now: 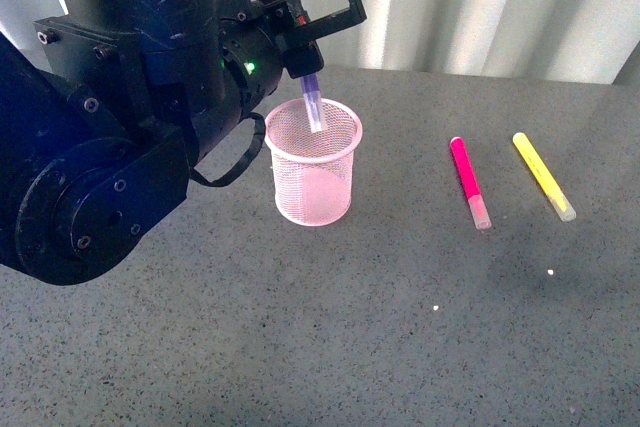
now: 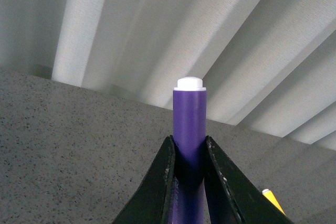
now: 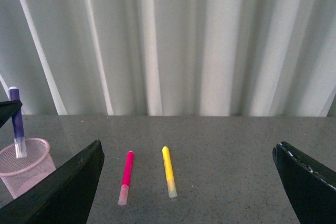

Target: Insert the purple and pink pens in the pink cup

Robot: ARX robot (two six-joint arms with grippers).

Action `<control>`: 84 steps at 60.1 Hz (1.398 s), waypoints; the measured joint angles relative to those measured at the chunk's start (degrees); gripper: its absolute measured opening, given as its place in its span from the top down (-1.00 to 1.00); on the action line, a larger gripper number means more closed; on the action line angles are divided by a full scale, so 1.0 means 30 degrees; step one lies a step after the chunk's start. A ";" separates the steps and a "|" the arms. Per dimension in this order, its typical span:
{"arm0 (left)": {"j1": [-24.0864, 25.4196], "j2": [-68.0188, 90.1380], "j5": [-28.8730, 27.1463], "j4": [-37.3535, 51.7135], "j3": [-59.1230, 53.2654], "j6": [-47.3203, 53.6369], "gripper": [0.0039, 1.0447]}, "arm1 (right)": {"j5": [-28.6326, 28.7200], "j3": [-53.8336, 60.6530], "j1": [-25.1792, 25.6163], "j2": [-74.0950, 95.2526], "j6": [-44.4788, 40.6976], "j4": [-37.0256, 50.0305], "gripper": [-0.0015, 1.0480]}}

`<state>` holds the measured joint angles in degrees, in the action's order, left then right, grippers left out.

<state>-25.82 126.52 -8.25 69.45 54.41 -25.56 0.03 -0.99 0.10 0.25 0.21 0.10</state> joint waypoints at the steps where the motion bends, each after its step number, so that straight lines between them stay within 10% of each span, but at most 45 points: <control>1: -0.0007 0.0000 0.0007 0.0000 0.0000 -0.0036 0.76 | 0.0000 0.0000 0.0000 0.0000 0.0000 0.0000 -0.87; 53: 0.0357 0.0153 0.0109 -0.1020 0.0131 -0.1013 0.76 | 0.0000 0.0000 0.0000 0.0000 0.0000 0.0000 -0.87; 84: 0.1304 -0.4648 0.0364 -0.5253 -0.1668 0.1508 -0.91 | 0.0000 0.0000 0.0000 0.0000 0.0000 0.0000 -0.87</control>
<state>-21.91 112.57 -7.16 53.69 49.41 -21.04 0.03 -0.99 0.10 0.25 0.21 0.10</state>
